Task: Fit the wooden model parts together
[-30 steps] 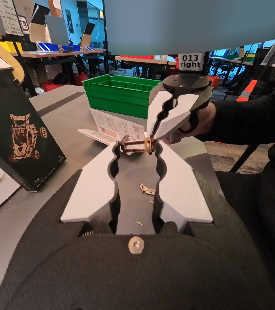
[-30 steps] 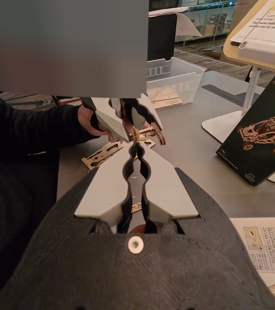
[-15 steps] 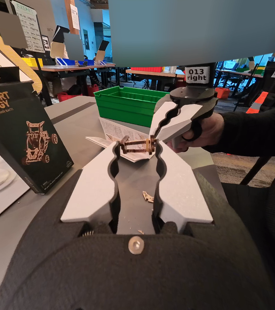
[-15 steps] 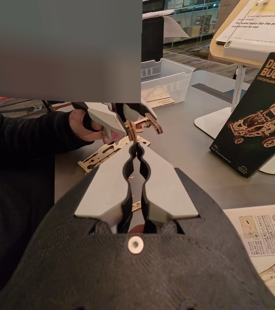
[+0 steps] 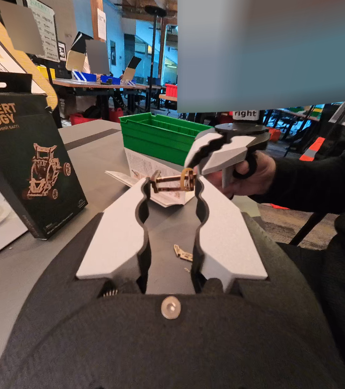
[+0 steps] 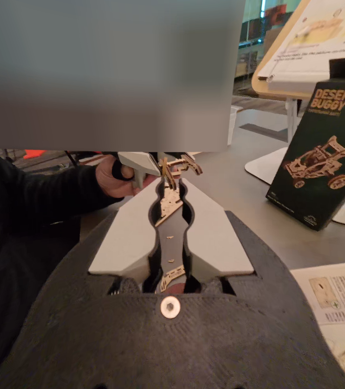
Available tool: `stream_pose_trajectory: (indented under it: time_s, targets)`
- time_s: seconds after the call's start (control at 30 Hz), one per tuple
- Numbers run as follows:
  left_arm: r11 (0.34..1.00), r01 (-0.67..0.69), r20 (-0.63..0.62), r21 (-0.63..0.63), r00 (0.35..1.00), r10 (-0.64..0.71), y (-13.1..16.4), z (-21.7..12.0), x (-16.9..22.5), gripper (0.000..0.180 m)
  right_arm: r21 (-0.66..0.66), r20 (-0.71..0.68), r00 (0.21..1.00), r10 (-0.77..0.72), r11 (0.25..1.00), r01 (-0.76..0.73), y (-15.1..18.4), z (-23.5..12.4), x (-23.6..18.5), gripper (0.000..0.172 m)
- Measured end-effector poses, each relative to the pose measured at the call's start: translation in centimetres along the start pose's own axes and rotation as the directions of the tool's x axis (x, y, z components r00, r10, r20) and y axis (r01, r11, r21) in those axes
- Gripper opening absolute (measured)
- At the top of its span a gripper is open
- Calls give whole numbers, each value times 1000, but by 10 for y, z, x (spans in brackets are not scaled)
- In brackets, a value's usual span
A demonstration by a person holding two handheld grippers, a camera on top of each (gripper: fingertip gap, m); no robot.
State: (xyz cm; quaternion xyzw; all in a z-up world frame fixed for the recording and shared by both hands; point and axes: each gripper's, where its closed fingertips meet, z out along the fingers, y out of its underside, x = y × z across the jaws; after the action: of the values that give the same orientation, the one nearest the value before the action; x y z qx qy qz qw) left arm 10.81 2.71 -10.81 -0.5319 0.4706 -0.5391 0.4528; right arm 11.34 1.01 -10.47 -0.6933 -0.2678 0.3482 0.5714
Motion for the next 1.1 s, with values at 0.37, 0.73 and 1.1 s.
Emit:
stream_pose_trajectory:
  time_s: [0.37,0.73,1.1]
  targets:
    - [989,-112,-31,-96,994,109,5,10,10,41,-3,90,993,77,997,-77,-2,5,-10,4]
    - [988,-131,-42,-77,991,128,-2,10,13,41,-21,64,998,1,1000,0,-1,0,-9,0]
    - [996,-88,-18,-7,996,88,-11,9,13,40,-72,2,999,-44,996,44,5,-2,-4,0]
